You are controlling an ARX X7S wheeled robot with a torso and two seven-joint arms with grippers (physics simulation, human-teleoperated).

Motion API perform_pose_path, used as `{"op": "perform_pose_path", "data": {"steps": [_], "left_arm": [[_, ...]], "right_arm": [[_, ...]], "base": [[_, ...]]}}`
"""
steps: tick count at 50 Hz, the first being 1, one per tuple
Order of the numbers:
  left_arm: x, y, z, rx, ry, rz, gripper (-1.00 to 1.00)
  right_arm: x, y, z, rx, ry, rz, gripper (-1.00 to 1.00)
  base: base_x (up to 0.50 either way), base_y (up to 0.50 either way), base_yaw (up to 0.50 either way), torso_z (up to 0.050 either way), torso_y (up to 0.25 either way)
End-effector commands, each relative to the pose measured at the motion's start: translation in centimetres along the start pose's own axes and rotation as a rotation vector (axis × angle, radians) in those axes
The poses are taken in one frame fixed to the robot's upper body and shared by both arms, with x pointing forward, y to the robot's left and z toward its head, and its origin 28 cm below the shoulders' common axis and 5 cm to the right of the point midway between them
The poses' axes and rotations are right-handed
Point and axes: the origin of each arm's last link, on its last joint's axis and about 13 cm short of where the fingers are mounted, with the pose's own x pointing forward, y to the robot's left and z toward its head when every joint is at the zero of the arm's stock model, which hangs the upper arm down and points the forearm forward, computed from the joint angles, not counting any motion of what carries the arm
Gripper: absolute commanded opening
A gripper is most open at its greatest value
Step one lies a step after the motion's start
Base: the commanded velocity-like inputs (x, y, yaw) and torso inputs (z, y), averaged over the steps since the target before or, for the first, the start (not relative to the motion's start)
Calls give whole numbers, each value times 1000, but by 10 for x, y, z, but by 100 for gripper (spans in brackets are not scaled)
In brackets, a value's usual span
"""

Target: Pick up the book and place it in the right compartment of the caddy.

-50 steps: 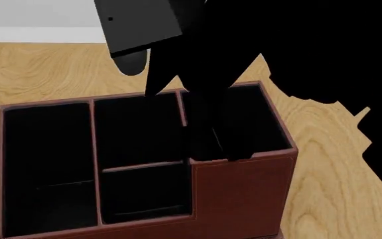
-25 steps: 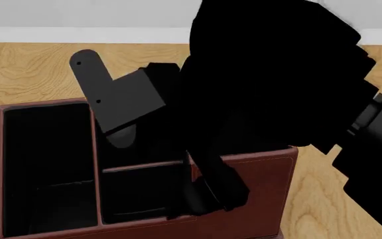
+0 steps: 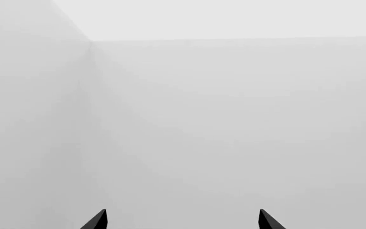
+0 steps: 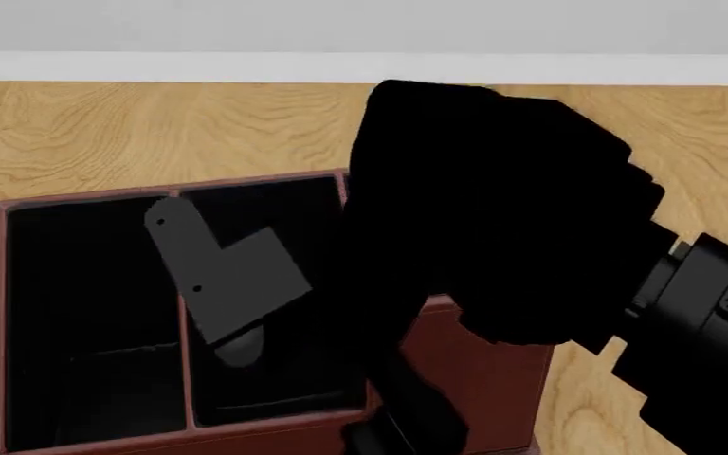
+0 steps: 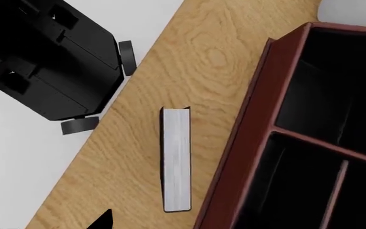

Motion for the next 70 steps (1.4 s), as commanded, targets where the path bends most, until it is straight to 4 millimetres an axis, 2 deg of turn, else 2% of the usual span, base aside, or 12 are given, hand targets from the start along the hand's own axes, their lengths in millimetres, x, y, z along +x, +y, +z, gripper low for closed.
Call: {"op": "perform_pose_path", "data": {"steps": [1, 33, 49, 70], "left_arm": [[0, 1, -1, 0, 2, 6, 100], [-3, 4, -6, -6, 13, 21, 100], [-6, 6, -6, -6, 14, 29, 100], [-9, 10, -6, -6, 15, 40, 100]], "right_arm": [[20, 2, -6, 2, 13, 28, 100], [77, -22, -18, -19, 45, 51, 100], [104, -22, -17, -48, 63, 88, 100], [124, -21, -20, -32, 69, 133, 100]], "base": [[0, 0, 0, 0, 0], [0, 0, 0, 0, 0], [0, 0, 0, 0, 0], [0, 0, 0, 0, 0]]}}
